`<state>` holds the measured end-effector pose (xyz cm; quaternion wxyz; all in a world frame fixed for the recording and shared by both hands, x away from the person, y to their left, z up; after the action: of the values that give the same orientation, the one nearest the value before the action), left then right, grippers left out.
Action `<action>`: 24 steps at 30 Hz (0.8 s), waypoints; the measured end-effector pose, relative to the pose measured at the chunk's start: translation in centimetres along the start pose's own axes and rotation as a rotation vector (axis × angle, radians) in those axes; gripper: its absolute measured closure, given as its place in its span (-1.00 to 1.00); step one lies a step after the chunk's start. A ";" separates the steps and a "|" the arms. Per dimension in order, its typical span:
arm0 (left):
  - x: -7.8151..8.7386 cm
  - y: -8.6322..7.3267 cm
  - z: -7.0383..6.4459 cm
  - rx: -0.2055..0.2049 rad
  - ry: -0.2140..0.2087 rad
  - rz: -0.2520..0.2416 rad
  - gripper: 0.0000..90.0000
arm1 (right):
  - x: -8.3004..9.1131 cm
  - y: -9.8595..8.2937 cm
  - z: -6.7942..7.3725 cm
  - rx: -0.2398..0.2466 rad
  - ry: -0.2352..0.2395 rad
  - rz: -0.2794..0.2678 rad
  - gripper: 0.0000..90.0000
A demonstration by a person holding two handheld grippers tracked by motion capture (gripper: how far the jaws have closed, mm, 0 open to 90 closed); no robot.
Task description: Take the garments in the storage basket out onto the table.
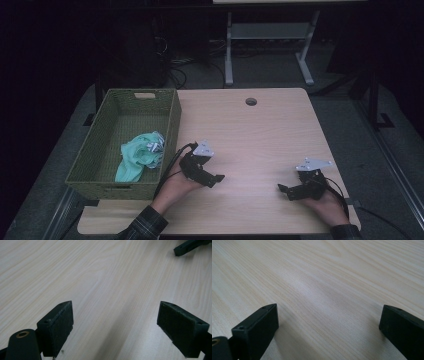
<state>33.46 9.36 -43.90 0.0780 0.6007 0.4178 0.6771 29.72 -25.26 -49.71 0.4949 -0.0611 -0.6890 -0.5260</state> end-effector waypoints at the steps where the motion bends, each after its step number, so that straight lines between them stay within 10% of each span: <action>1: 0.0 0.1 0.0 0.001 0.004 -0.003 -0.71 | 0.0 0.0 0.0 0.000 0.000 0.000 -0.96; 24: 1.1 1.1 -0.1 -0.004 0.012 0.010 -0.70 | 0.0 0.0 0.0 0.000 0.000 0.000 -0.96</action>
<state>33.57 9.28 -42.35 0.0732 0.5987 0.4138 0.6819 29.72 -25.26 -49.71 0.4950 -0.0610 -0.6889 -0.5260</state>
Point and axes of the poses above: each handheld gripper's, and its own axes: x roughly backward along the jaws, y roughly out of its top, z roughly to its left, the point moved 2 cm from there along -x, roughly forward along the jaws, and after that the axes turned 3 degrees about z, right-handed, at the moved point
